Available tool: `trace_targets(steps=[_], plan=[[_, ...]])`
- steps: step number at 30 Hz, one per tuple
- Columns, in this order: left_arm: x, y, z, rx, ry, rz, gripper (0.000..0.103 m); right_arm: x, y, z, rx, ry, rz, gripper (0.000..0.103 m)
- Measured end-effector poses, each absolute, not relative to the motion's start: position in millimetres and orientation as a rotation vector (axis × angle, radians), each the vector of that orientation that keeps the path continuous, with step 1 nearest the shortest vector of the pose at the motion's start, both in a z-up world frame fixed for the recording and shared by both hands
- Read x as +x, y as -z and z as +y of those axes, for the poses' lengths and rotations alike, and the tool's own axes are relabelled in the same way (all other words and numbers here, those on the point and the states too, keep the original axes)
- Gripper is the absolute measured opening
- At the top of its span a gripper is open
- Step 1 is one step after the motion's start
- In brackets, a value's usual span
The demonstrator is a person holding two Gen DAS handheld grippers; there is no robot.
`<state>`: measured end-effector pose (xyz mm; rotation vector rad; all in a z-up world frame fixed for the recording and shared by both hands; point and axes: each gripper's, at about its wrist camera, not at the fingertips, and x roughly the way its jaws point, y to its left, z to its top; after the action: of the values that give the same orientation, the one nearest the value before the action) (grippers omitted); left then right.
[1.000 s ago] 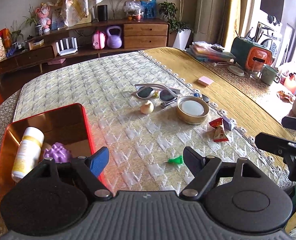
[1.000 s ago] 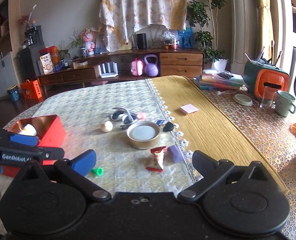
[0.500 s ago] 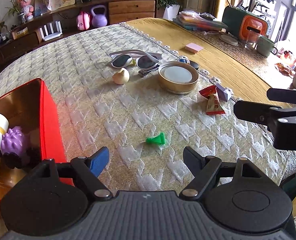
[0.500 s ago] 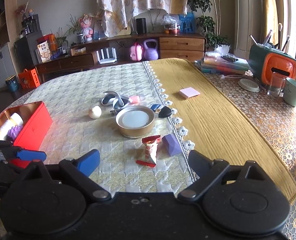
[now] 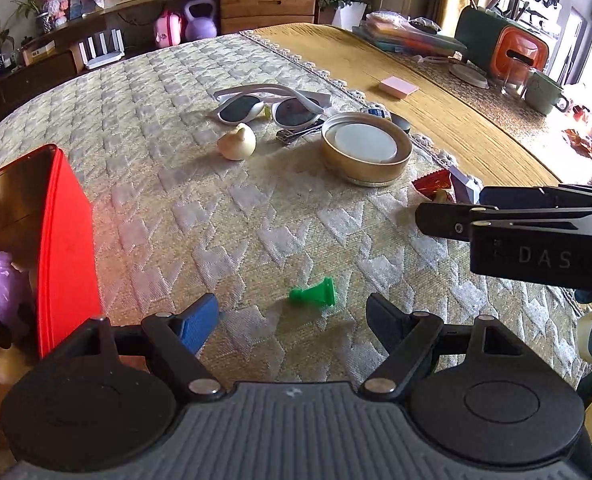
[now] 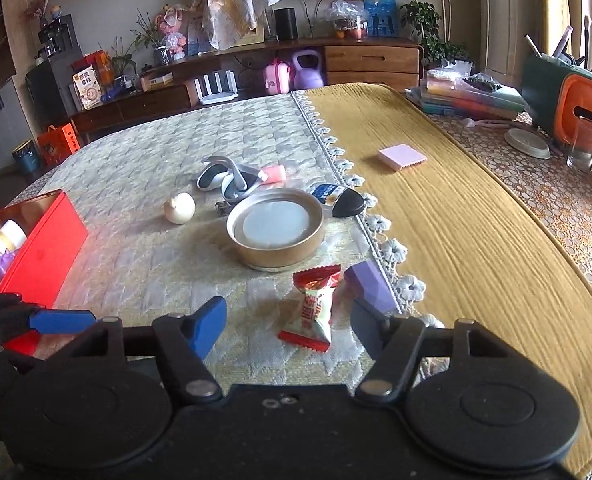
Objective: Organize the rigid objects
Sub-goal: 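Grasp the green piece with the left gripper while the right grasps the candy packet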
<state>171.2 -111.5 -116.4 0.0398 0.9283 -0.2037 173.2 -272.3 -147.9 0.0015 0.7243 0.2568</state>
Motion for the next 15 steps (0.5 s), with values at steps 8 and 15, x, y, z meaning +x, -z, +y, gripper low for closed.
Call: trace_targets(steps=[8,15], plan=[[175,113,-112,0.015,0.195,0.925,0.060,183,156,-272,0.008,-0.257,0.740,0.048],[176,113,-116,0.044,0.185,0.925,0.048,186,160,-269,0.002,-0.260,0.748,0.034]])
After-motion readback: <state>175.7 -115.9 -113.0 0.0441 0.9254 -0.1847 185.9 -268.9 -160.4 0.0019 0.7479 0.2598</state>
